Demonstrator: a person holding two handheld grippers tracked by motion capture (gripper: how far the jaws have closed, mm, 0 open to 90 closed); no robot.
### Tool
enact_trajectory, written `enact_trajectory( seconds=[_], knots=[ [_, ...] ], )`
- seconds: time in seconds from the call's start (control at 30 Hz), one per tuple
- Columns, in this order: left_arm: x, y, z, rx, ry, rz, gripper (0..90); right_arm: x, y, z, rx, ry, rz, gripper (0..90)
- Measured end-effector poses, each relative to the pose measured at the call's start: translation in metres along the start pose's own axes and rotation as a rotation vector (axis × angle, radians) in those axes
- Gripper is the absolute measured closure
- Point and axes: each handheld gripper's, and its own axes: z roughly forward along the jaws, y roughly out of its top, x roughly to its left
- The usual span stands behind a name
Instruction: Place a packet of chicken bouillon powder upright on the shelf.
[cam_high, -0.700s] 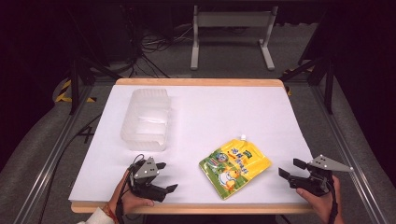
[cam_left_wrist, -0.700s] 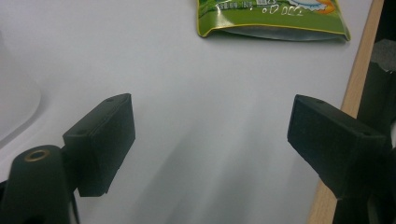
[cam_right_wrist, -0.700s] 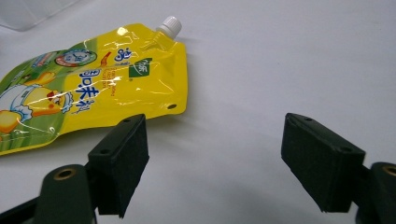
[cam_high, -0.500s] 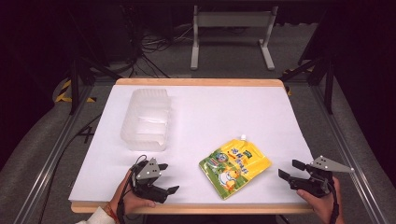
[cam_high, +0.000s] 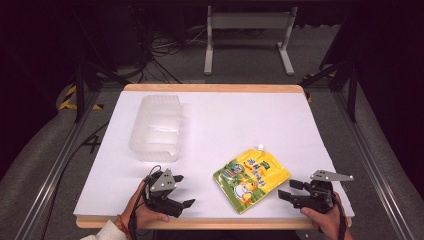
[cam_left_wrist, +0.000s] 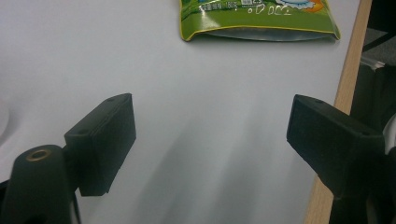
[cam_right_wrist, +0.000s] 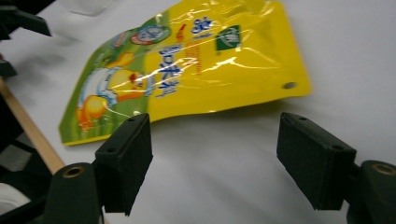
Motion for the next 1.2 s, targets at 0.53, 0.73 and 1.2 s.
enact_trajectory(
  seconds=[0.53, 0.73, 1.2],
  knots=[
    [0.000, 0.004, 0.009, 0.018, 0.003, 0.013, 15.9, 0.022, 0.011, 0.040, 0.007, 0.111, 0.089, 24.3],
    [0.001, 0.007, 0.016, 0.042, 0.011, 0.031, 15.7, 0.026, 0.015, 0.050, 0.003, 0.012, 0.128, 50.9],
    [0.006, 0.049, 0.038, -0.027, -0.018, 0.039, 15.6, 0.051, 0.027, 0.034, -0.198, 0.068, -0.052, 90.0]
  ],
)
